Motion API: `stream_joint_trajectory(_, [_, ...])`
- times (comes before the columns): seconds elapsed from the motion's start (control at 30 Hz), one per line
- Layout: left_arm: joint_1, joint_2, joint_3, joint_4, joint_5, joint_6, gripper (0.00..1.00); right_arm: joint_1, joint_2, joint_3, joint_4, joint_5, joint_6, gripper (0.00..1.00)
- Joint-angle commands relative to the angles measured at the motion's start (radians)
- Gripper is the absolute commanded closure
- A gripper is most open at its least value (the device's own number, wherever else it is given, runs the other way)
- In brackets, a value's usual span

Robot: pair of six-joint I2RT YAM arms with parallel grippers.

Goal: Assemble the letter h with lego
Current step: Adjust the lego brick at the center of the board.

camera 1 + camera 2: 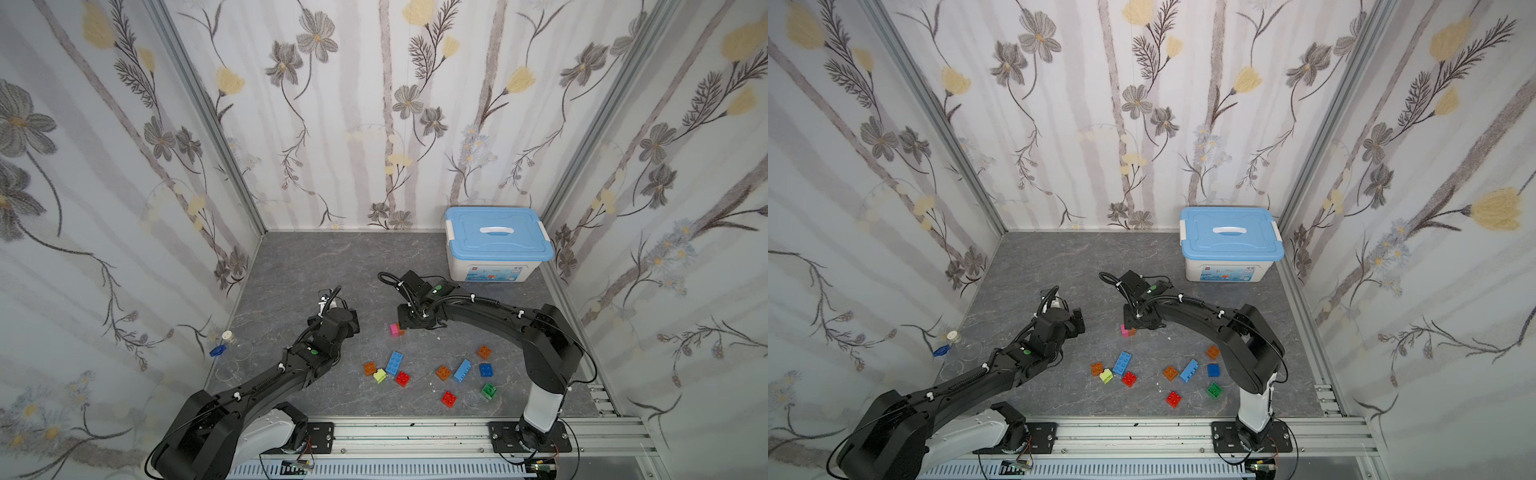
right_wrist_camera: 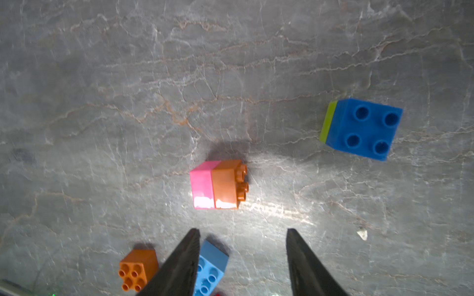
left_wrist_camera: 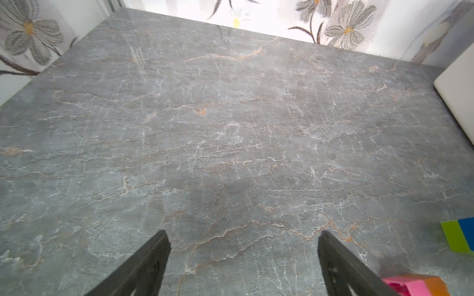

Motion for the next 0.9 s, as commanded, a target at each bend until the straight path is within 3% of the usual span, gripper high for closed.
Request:
stream_joint_trajectory(0.0, [0.021, -0.037, -0.019, -0.010, -0.032, -0.025, 0.06, 0.019, 0.044, 0.068, -0.045, 0.027, 0.062, 0.02])
stream_joint_trajectory(0.13, [0.049, -0.059, -0.035, -0.021, -0.013, -0.056, 0.00, 0.018, 0.105, 0.115, -0.078, 0.051, 0.051, 0.05])
stream_joint_trajectory(0.53, [0.112, -0.076, -0.021, -0.051, 0.147, -0.103, 0.00, 0.019, 0.229, 0.178, -0.095, -0.015, -0.094, 0.18])
stream_joint_trajectory(0.87, [0.125, -0.113, 0.100, -0.230, 0.302, -0.223, 0.00, 0.053, 0.272, 0.194, -0.101, -0.002, -0.188, 0.43])
